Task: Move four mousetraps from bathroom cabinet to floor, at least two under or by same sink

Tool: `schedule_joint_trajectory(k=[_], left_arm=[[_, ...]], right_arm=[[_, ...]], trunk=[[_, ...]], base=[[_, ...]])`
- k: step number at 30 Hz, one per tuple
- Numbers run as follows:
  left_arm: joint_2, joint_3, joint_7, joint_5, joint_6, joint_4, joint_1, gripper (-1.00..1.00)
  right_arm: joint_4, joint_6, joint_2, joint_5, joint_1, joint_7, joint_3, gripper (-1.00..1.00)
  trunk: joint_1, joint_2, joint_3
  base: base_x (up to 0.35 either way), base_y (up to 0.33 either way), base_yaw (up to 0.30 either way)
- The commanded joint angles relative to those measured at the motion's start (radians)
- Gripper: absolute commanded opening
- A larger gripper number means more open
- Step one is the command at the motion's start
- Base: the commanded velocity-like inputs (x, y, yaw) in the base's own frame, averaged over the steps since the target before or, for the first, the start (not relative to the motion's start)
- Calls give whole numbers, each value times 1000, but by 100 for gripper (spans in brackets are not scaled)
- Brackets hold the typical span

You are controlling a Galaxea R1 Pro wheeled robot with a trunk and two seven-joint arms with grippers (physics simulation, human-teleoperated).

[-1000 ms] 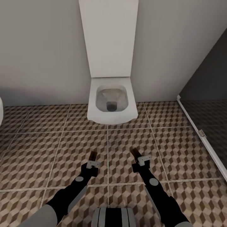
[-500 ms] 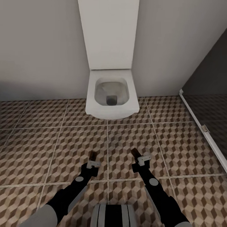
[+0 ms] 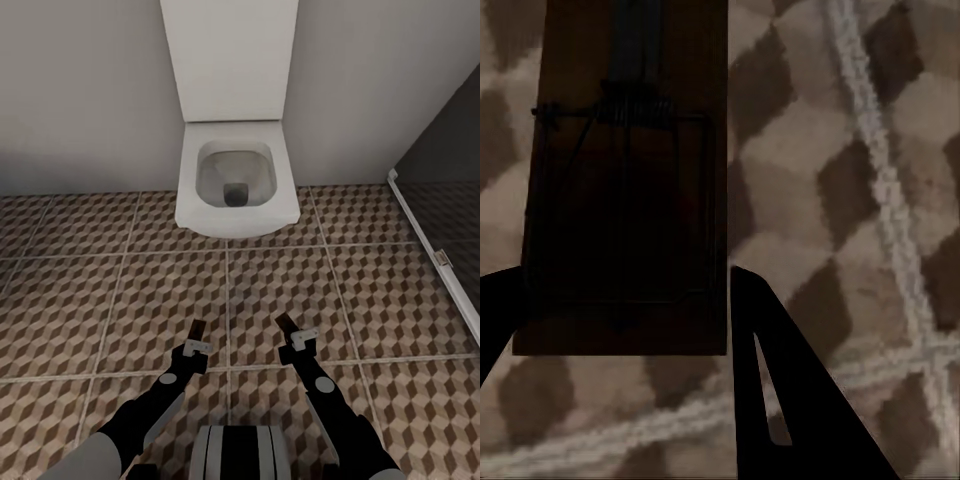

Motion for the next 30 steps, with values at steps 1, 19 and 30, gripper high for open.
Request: schedule_joint_trajectory(k=[1, 19, 30], left_arm=[[2, -7, 10, 5, 4, -2, -1, -100], [2, -7, 11, 5, 3, -4, -1, -100], [0, -7, 11, 5, 4, -3, -1, -100]], right_arm=[[-1, 6, 0, 10, 0, -3, 1, -100], [-1, 6, 2, 10, 0, -2, 2, -100], [-1, 6, 2, 8, 0, 0, 2, -100]], trunk=[[0, -1, -6], [5, -3, -76], [5, -3, -78]], base=[[0, 0, 0], [0, 0, 0], [15, 15, 0]])
